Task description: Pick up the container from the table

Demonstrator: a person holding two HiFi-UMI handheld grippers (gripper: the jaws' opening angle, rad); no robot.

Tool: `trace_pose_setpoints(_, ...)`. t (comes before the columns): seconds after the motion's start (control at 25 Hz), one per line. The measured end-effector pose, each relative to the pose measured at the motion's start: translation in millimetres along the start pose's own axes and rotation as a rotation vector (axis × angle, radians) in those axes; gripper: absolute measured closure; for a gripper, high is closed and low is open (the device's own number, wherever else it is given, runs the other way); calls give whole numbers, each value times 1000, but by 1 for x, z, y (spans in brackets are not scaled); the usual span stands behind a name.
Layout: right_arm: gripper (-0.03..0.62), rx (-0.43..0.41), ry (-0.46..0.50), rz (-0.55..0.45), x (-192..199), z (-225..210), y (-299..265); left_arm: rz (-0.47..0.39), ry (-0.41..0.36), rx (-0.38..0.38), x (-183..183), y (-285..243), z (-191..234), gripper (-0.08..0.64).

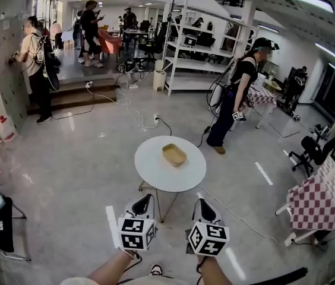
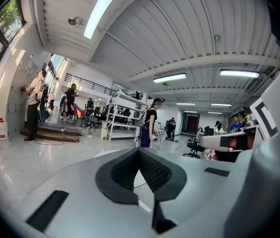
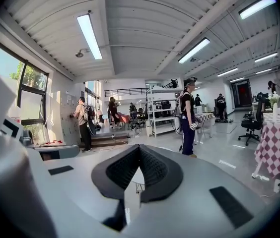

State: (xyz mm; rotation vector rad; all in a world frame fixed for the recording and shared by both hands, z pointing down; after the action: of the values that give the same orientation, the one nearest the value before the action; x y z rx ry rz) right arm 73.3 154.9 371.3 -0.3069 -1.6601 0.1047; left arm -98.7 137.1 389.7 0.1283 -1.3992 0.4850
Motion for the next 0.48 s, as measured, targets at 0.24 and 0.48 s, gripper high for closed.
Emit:
trace_pose_setpoints(0.24, 568, -14, -50, 10, -3, -18, -26, 6, -7, -15, -3, -26, 1, 554)
trace_pose_setpoints(0.48, 568, -40, -59, 13, -8, -38, -52, 11, -18, -34, -6, -54, -7, 554)
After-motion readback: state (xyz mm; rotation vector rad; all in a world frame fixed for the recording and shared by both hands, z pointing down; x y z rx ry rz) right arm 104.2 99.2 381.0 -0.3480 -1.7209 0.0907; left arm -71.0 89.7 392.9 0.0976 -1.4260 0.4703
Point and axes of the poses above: the fingertips, and each gripper's own axes: y backward along the fingers, z to its left, x out of its underside, the point moved 1 cm from there along y, backward along the fingers
